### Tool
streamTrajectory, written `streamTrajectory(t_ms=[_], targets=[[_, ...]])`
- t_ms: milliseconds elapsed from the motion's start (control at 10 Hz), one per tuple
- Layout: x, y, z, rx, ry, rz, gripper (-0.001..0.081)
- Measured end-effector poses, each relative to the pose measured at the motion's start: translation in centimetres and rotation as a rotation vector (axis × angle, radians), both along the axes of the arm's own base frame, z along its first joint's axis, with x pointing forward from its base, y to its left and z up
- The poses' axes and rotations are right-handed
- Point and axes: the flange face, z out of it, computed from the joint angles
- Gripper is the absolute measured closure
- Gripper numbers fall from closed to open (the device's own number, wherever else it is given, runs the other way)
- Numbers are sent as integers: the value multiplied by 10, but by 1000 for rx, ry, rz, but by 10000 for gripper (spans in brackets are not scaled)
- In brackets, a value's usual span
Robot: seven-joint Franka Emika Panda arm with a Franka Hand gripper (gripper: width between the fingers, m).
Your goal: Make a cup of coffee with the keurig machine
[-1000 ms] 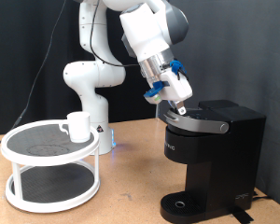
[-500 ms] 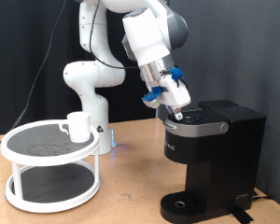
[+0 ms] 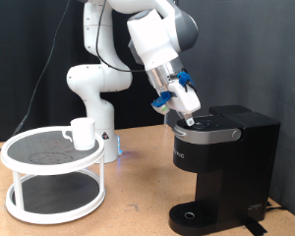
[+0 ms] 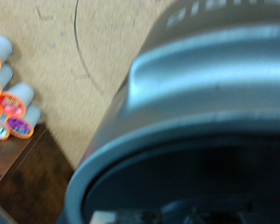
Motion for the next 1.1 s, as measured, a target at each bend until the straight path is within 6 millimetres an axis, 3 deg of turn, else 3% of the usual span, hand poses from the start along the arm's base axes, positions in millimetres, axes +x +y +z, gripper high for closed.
streamTrajectory(t_ms=[300,600,800,1100], targets=[[-1,-5,23,117,6,-16,806],[-8,-6,15,87,102,51,806],[-18,-18,12,76,174,119,806],[-34,-43,13,99,149,83,806]])
